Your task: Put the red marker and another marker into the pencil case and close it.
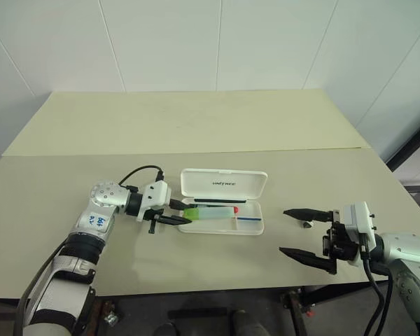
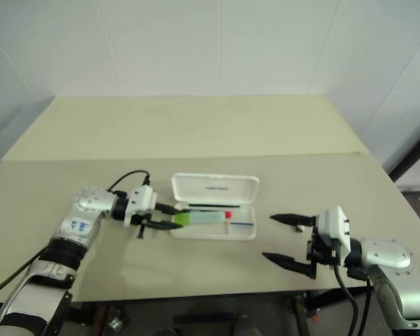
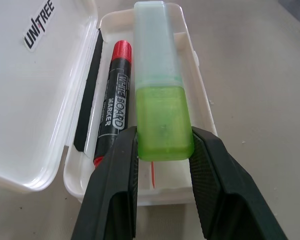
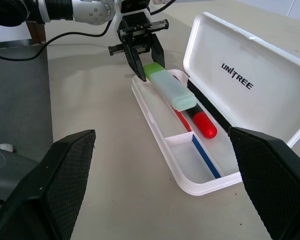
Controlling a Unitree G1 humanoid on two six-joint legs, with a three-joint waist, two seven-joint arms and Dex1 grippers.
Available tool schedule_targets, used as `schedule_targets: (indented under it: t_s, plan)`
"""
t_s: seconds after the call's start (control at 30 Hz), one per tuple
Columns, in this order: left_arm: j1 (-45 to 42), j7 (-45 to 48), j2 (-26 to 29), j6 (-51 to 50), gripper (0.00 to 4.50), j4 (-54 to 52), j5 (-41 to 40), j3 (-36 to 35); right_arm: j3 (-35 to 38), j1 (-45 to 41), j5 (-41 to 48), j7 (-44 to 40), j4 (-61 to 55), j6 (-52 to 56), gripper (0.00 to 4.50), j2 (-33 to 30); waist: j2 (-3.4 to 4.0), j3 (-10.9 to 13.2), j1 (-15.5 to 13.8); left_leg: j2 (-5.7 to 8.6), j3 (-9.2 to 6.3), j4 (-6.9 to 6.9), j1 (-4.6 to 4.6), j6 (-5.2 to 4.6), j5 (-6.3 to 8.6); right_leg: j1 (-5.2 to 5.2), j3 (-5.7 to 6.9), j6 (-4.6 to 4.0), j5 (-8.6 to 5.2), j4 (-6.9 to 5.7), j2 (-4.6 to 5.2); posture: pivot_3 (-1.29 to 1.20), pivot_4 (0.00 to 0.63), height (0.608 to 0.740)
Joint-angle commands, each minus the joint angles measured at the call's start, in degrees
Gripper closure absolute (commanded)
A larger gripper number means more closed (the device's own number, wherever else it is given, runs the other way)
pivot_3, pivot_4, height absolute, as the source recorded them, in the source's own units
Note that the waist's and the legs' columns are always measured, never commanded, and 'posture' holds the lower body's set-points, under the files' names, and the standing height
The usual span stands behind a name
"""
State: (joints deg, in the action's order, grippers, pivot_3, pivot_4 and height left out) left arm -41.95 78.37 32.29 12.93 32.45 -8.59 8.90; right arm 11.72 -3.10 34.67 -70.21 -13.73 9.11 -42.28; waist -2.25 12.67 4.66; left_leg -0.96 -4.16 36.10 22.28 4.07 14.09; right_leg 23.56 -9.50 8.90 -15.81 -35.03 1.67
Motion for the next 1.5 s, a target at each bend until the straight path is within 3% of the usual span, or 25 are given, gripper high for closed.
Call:
schedule_targets:
  t_s: [0.03, 0.5, 0.83, 0.87, 1.5]
  plan:
    - [-0.9, 1.2, -0.7, 1.4, 3.41, -0.3, -0.2, 0.2, 1.2, -0.4, 1.2, 0.4, -2.0, 0.4, 0.0, -0.6, 0.0, 0.0, 0.0, 0.0, 0.0, 0.0, 0.0, 0.0, 0.0, 0.0, 0.0, 0.0, 0.0, 0.0, 0.0, 0.0, 0.15, 0.74]
    - [-1.5, 1.9, -0.3, 2.9, 3.41, 2.5, 1.3, 0.8, 0.0, -1.6, 0.7, 0.8, -1.4, 0.2, 0.0, 0.7, 0.0, 0.0, 0.1, 0.0, 0.0, 0.01, -0.04, 0.0, 0.0, -0.02, 0.0, 0.01, 0.01, -0.02, 0.0, 0.0, 0.15, 0.74]
    - [-2.9, 2.6, -0.9, 2.7, 0.17, 2.7, 0.0, 0.1, -0.8, -2.8, 0.1, 0.7, -0.2, -0.2, 0.0, 1.6, 0.0, 0.0, 0.0, 0.0, 0.0, 0.0, -0.02, 0.0, 0.0, -0.01, 0.0, 0.02, 0.01, -0.03, 0.0, 0.0, 0.15, 0.74]
    - [-3.0, 2.8, -1.0, 2.6, 0.04, 2.6, -0.2, 0.0, -0.9, -3.0, 0.0, 0.7, 0.0, -0.3, 0.0, 1.7, 0.0, 0.0, 0.0, 0.0, 0.0, 0.0, -0.02, 0.0, 0.0, -0.01, 0.0, 0.02, 0.01, -0.03, 0.0, 0.0, 0.15, 0.74]
    - [-1.0, 2.6, -2.3, 1.7, 0.04, -2.1, -4.5, -2.8, -2.5, -4.8, -0.6, -0.1, 2.2, -1.1, 0.0, 2.6, 0.0, 0.0, 0.0, 0.0, 0.0, 0.01, -0.02, 0.0, 0.0, -0.01, 0.0, 0.04, 0.01, -0.06, 0.0, 0.0, 0.15, 0.74]
